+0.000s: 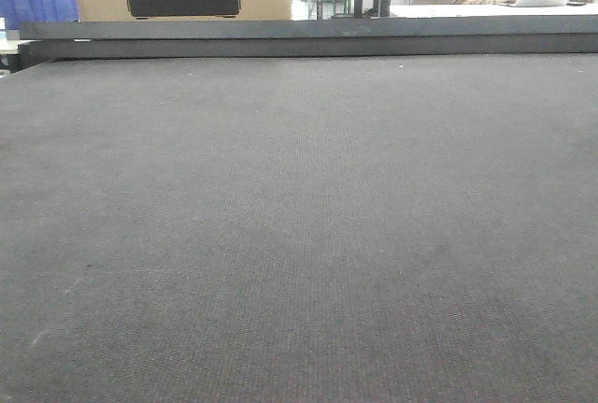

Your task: Place cylindrical capacitor in blue bin on shelf

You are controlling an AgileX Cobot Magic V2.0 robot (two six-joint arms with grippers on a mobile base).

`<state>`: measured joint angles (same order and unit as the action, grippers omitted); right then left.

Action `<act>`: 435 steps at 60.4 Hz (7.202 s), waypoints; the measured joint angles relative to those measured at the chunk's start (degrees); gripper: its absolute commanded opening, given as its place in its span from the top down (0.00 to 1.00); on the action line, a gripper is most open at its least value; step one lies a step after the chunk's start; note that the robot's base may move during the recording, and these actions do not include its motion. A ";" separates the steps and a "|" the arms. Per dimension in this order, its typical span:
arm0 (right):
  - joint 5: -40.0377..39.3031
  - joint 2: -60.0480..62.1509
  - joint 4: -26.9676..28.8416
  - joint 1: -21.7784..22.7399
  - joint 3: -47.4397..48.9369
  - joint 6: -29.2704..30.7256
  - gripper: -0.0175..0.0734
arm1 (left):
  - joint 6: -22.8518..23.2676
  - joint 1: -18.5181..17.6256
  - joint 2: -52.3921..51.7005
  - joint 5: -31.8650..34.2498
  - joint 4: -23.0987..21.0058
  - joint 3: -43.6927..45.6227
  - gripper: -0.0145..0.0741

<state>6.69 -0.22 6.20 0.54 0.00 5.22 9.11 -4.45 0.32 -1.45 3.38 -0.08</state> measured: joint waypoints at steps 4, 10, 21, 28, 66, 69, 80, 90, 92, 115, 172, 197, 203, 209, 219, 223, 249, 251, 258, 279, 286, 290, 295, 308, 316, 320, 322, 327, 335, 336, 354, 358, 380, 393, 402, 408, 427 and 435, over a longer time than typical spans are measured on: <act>0.00 0.00 0.00 0.00 0.00 0.00 0.99 | 0.00 0.00 0.00 0.00 0.00 0.00 0.96; 0.00 0.00 0.00 0.00 0.00 0.00 0.99 | 0.00 0.00 0.00 0.00 0.00 0.00 0.96; 0.00 0.00 0.00 0.00 0.00 0.00 0.99 | 0.00 0.00 0.00 0.00 0.00 0.00 0.96; 0.00 0.00 0.00 0.00 0.00 0.00 0.99 | 0.00 0.00 0.00 0.00 0.00 0.00 0.96; -7.05 0.00 -0.11 0.00 0.00 0.00 0.99 | 0.00 0.13 0.00 7.10 0.00 0.00 0.96; -7.69 0.10 -0.11 0.00 0.10 0.00 0.99 | 0.00 0.13 -0.10 8.25 0.00 0.00 0.96; -6.07 0.22 2.20 0.00 9.73 0.00 0.99 | 0.00 0.13 1.21 -1.37 0.68 9.38 0.96; -0.23 -2.76 2.90 0.00 25.51 0.00 0.95 | -0.10 0.13 7.45 -9.92 2.52 20.66 0.93; 0.50 -4.27 2.90 0.00 27.99 0.00 0.89 | -0.10 0.13 9.14 -10.60 2.80 22.79 0.89; 2.60 -31.14 2.46 0.00 44.47 0.00 0.18 | -0.10 -0.25 25.40 -14.28 3.36 34.36 0.28; -56.35 -95.38 1.57 6.63 32.95 0.11 0.18 | -0.10 -2.49 26.88 -15.00 3.36 34.36 0.17; -58.05 -114.29 1.46 6.63 48.07 0.11 0.18 | -0.10 -2.49 26.88 -15.00 3.58 34.36 0.17; -57.23 -116.87 1.46 6.63 50.99 0.11 0.18 | -0.10 -2.49 26.88 -15.00 3.72 34.36 0.17; -56.50 -118.80 2.34 6.63 52.57 0.11 0.18 | -0.10 -2.49 26.88 -15.00 3.72 34.36 0.17; -55.31 -119.62 2.76 6.63 53.11 0.11 0.29 | -0.10 -2.49 26.88 -15.00 3.72 34.36 0.17; -54.70 -119.71 2.85 6.63 53.11 0.11 0.41 | -0.10 -2.49 26.88 -15.00 3.72 34.36 0.17; -50.61 -117.60 2.90 6.63 53.25 0.11 0.99 | -0.10 -2.49 26.88 -15.00 3.72 34.36 0.17; -49.74 -116.21 2.90 6.63 53.25 0.11 0.99 | -0.10 -2.49 26.88 -15.00 3.72 34.36 0.17; -46.92 -109.60 2.90 6.63 53.25 0.11 0.99 | -0.10 -2.49 26.88 -15.44 3.72 34.36 0.17; -32.51 -80.38 2.90 6.63 53.25 0.11 0.99 | -0.10 -2.49 30.86 -9.03 4.58 26.47 0.17; -25.25 -73.13 2.52 6.63 53.25 0.11 0.99 | -0.10 -2.49 37.21 1.00 4.58 22.62 0.17; -21.95 -69.93 2.39 6.63 53.25 0.11 0.99 | -0.10 -2.49 42.32 6.29 4.58 21.76 0.17; -18.32 -66.89 2.29 6.63 53.25 0.11 0.99 | -0.10 -2.49 49.57 13.56 4.31 21.64 0.17; -15.26 -62.38 2.04 6.63 53.25 0.11 0.99 | -0.10 -1.89 71.91 28.99 -1.00 26.35 0.17; -14.34 -61.90 1.94 6.63 53.25 0.11 0.99 | -0.10 1.15 80.87 30.62 -1.33 30.91 0.17; -14.08 -61.90 1.94 6.63 53.25 0.11 0.99 | -0.10 3.05 83.47 30.84 -1.33 32.56 0.17; -13.82 -61.90 1.94 6.63 53.25 0.11 0.99 | -0.10 4.05 84.61 30.84 -1.44 33.40 0.17; -13.55 -61.90 1.94 6.63 53.25 0.11 0.99 | -0.10 5.81 87.13 30.84 -1.55 35.48 0.17; -13.55 -61.90 1.94 6.63 53.25 0.11 0.99 | -0.10 6.37 91.19 31.16 -0.93 38.67 0.17; -13.55 -61.90 1.94 6.63 53.25 0.11 0.99 | -0.10 6.37 91.79 31.22 -0.79 38.92 0.17; -13.47 -61.90 1.94 6.63 53.25 0.11 0.99 | -0.10 6.37 100.29 33.85 -0.15 42.26 0.17; -13.47 -61.90 1.94 6.63 53.25 0.11 0.99 | -0.10 6.37 102.36 34.80 -0.85 43.37 0.17; -13.13 -61.90 1.94 6.63 53.25 0.11 0.99 | -0.10 8.06 111.01 36.48 -1.33 51.36 0.17; -12.49 -61.90 1.94 6.63 53.25 0.11 0.99 | -0.10 8.20 114.20 36.72 -1.33 54.85 0.17; -12.27 -61.90 1.94 6.63 53.25 0.11 0.99 | -0.10 8.20 114.92 36.89 -1.33 55.82 0.17; -12.27 -61.90 1.94 6.63 53.25 0.11 0.99 | -0.10 8.20 114.98 37.27 -1.33 56.04 0.19; -9.42 -61.90 1.94 6.63 53.25 0.11 0.99 | -0.10 8.20 114.98 37.39 -1.33 56.04 0.84; -8.24 -61.90 1.94 6.63 53.25 0.11 0.99 | -0.10 8.20 114.38 35.91 -0.61 56.04 0.96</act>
<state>-1.55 -62.12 8.14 7.18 53.25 5.32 9.01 3.75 114.70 34.47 2.77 55.95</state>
